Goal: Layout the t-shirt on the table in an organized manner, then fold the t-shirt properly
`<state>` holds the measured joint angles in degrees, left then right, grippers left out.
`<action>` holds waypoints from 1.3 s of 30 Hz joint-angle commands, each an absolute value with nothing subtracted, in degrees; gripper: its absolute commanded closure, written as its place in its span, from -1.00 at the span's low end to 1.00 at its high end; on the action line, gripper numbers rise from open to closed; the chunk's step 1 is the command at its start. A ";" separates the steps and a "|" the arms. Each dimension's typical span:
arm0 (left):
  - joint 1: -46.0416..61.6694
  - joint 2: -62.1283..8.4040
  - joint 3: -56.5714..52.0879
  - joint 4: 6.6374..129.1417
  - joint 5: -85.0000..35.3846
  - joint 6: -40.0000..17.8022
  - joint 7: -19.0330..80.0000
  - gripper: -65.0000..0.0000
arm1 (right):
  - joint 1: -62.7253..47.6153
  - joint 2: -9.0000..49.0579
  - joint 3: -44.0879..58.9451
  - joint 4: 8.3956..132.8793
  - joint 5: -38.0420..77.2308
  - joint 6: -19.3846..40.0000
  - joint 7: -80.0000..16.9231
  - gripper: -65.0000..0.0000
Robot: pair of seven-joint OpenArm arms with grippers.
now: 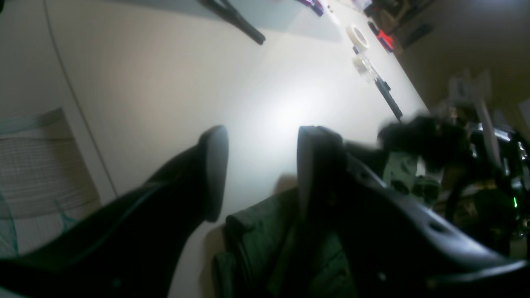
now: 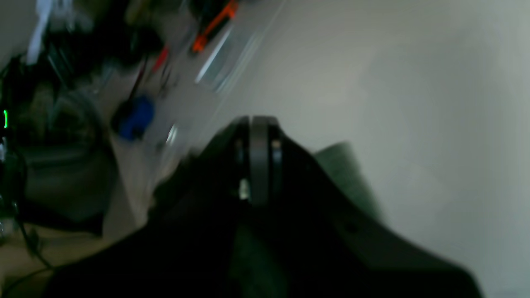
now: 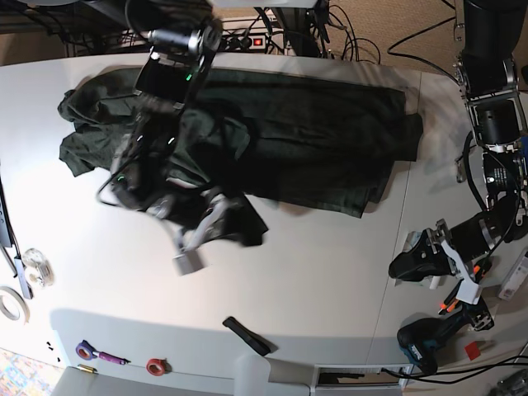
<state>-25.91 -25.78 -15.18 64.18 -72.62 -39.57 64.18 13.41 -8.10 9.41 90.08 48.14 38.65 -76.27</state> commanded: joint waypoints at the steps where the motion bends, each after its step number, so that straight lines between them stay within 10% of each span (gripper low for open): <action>1: -27.62 -26.72 -15.51 65.12 -74.08 -40.00 62.61 0.13 | 14.24 -8.12 6.79 92.82 50.09 38.94 -73.84 1.00; 19: -27.59 -26.85 -15.51 65.12 -74.08 -40.00 62.57 0.13 | 12.21 -8.12 -28.95 94.39 28.77 34.02 -57.39 1.00; 24: -27.59 -26.85 -15.51 65.12 -74.06 -40.00 62.54 0.13 | 12.25 -8.14 -28.93 94.02 28.45 34.06 -55.66 0.05; 39: -26.41 -36.58 -15.55 65.12 -83.99 -39.11 78.67 0.04 | 14.87 -7.62 -2.87 104.75 31.38 33.63 -60.10 0.04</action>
<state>-25.30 -35.48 -15.16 64.23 -82.50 -39.07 79.85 13.65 -7.31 -2.42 103.88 30.41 33.45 -61.30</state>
